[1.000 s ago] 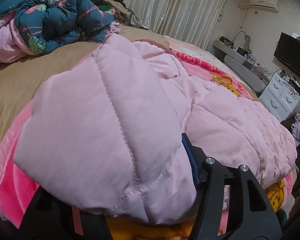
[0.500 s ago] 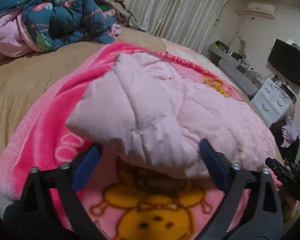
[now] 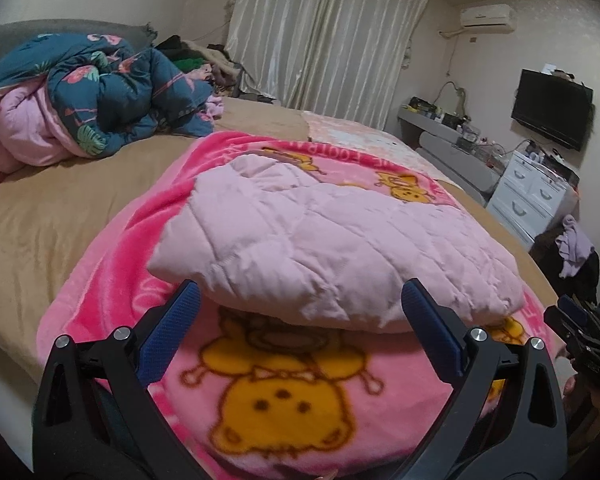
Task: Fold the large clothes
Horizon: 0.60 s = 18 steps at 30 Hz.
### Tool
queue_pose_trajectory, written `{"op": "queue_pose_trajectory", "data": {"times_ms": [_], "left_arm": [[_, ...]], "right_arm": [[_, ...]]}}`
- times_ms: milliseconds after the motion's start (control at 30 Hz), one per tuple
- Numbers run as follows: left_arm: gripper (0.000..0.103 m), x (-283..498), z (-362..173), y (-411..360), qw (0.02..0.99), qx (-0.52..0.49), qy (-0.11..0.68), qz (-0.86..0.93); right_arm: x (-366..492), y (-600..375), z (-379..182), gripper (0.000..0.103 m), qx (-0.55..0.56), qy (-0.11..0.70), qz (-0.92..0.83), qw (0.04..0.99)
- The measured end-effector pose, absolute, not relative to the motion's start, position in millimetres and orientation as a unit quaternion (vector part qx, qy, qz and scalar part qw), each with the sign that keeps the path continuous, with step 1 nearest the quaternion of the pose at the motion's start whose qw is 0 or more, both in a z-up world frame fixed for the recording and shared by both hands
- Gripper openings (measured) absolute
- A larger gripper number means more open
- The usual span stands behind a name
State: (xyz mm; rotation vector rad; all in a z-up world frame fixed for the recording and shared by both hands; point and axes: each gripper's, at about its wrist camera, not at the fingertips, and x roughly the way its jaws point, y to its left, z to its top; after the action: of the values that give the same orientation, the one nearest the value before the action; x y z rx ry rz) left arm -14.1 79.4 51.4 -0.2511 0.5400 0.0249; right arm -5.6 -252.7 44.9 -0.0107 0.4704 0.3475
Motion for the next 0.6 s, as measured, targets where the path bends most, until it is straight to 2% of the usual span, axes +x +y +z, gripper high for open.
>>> {"op": "queue_pose_trajectory", "data": {"times_ms": [600], "left_arm": [[0.094,-40.5,29.2,22.9,0.952,-0.092,0.291,-0.025]], "right_arm": [[-51.6,-249.9,29.8,0.099,-0.022,0.262,0.164,0.951]]}}
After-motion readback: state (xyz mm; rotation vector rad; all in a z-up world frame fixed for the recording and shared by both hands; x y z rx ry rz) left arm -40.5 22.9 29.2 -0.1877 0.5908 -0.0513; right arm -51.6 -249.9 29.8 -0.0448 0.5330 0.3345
